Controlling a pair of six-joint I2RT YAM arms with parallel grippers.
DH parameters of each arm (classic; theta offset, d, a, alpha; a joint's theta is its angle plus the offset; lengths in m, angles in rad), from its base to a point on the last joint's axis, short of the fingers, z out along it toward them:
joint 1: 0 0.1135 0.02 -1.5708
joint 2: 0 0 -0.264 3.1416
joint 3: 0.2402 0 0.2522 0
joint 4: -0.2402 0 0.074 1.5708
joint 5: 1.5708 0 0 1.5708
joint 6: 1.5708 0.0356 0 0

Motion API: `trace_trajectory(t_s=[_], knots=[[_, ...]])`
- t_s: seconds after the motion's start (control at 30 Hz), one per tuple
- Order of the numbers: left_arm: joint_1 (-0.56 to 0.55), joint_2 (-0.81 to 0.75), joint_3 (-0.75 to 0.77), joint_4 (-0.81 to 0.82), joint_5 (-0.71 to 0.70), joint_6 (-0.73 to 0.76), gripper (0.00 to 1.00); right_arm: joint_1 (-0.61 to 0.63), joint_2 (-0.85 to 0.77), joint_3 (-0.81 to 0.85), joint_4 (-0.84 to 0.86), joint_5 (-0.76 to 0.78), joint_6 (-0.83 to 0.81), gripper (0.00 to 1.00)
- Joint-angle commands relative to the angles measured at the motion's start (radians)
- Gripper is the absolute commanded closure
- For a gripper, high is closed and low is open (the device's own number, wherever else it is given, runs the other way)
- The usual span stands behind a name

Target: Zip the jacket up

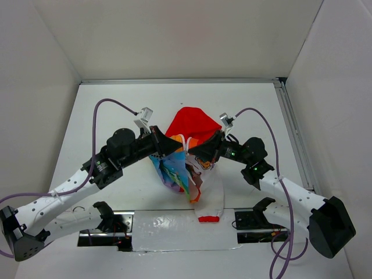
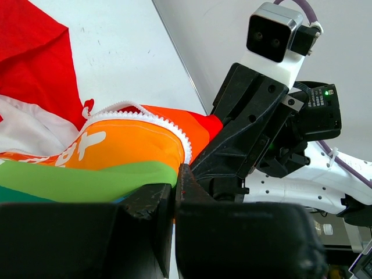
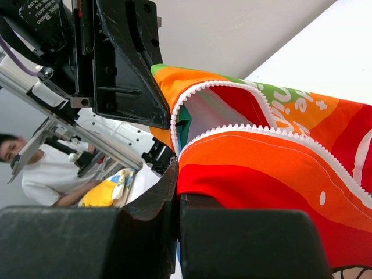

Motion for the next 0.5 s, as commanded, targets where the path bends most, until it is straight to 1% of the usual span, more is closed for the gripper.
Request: trace_trajectory(t_s=[0.0, 0.3, 0.47], knots=[[0.000, -0.018, -0.010, 0.073, 0.016, -0.002, 1.00, 0.000, -0.006, 0.015, 0.070, 0.020, -0.002, 1.00], [0.000, -0.015, -0.014, 0.081, 0.040, -0.005, 1.00, -0.001, 0.008, 0.008, 0.136, 0.049, 0.035, 1.00], [0.000, -0.012, -0.011, 0.062, 0.019, -0.027, 1.00, 0.000, 0.015, 0.003, 0.162, 0.034, 0.047, 1.00]])
